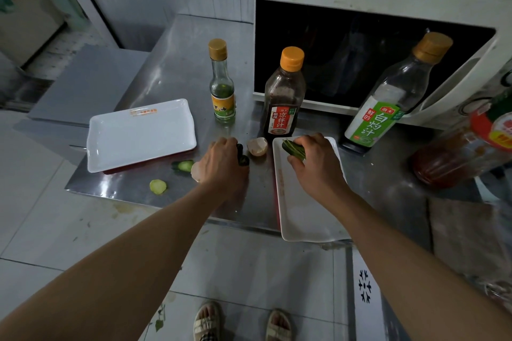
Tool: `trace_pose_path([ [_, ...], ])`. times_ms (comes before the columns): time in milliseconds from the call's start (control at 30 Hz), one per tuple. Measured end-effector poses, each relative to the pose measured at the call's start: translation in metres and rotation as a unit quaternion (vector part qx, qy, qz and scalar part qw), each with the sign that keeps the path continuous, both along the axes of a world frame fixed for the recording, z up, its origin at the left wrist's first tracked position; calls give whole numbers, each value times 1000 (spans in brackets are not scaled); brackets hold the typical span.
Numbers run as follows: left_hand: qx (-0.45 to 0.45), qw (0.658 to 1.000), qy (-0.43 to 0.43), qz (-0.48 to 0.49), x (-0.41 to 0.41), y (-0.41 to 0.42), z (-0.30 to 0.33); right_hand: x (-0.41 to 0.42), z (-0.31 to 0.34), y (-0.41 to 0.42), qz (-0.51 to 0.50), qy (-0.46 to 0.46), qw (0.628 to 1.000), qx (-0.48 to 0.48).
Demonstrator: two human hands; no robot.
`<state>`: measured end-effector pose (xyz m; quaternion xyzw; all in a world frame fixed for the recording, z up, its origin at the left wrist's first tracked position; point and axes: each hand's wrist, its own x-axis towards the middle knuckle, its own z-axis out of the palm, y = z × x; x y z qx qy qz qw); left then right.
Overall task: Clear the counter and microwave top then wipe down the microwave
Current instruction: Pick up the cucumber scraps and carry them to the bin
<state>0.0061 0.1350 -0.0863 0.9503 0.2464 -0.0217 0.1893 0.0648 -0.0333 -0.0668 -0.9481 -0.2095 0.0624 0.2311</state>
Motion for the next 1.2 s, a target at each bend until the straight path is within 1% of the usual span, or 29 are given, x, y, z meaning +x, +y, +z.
trace_pose_path([
  [167,7,1000,22,-15,1,-1,0,0,-2,1,-3,1,1000,4],
  [433,-10,1000,18,-22,4,-2,-3,0,-5,-1,-1,0,1000,8],
  [967,-42,998,-23,-27,0,2,4,0,-4,2,10,5,1000,12],
  [1200,-67,995,-70,-28,-6,4,16,-5,7,6,20,-3,1000,6],
])
